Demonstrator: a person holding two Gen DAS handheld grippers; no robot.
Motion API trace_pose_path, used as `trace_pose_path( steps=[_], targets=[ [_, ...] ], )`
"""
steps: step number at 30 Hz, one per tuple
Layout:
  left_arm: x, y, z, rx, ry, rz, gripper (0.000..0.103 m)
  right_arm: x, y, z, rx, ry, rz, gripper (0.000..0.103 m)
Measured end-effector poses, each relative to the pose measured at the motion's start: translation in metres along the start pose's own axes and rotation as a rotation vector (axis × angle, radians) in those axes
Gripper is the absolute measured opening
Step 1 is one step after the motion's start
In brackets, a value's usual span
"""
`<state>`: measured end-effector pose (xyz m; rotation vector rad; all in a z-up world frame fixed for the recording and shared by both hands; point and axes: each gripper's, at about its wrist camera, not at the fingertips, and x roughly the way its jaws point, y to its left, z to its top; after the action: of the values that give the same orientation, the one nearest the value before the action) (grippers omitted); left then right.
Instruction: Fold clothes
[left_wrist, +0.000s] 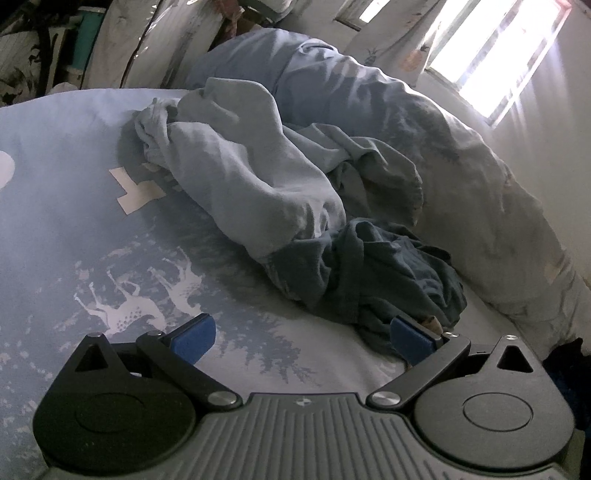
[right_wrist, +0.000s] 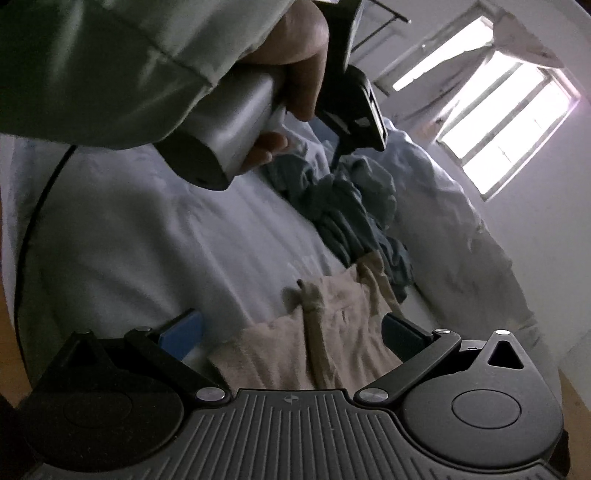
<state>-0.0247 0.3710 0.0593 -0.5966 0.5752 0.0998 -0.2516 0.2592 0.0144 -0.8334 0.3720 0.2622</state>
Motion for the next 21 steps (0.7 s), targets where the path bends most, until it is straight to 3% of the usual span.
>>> trace_pose_path(
  steps=[9,21],
  targets=[
    [0.001,0.004,0.002,-0.024,0.003,-0.015,0.103,0.007,-0.026,-0.011,0.023,0.109,-0.053,0.103],
    [0.002,0.006,0.001,-0.021,0.022,-0.026,0.103,-0.01,-0.017,-0.026,-0.036,0.102,-0.062,0.103]
  ],
)
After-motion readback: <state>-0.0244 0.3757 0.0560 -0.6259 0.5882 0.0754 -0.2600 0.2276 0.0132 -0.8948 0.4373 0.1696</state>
